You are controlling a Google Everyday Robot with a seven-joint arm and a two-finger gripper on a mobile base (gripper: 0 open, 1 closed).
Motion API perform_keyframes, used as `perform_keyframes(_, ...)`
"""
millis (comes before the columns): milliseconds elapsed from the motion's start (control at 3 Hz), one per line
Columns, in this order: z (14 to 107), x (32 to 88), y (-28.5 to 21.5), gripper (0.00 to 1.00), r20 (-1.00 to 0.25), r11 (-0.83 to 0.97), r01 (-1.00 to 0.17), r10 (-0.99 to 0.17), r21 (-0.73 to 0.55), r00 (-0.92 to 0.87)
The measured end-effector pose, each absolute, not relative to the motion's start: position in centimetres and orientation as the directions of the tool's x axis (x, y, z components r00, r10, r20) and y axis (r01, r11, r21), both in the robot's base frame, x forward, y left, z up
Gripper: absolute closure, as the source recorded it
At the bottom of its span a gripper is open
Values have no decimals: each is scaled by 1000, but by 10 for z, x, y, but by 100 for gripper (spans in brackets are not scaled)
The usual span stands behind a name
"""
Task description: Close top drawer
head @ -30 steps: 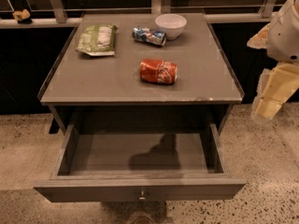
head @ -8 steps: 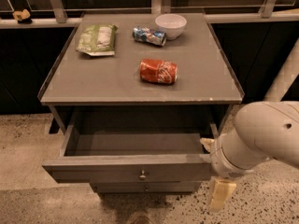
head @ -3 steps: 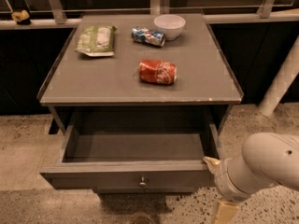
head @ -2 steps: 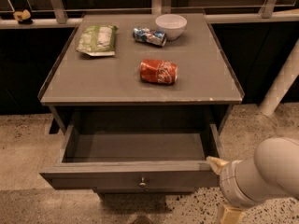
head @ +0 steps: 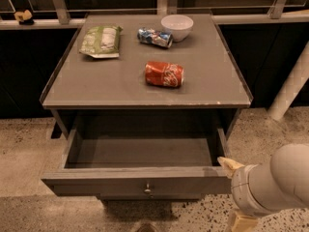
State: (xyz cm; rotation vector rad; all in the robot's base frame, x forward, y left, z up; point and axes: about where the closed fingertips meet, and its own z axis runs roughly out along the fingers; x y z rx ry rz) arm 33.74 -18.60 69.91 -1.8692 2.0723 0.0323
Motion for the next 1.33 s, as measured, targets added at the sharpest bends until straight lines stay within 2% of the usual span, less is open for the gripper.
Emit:
perform_keyframes(667, 643, 305, -199, 0, -259, 156, -980, -958, -122, -121)
perform_keyframes(1333, 610, 274, -212, 0, -247, 203, -971, -954, -123, -168)
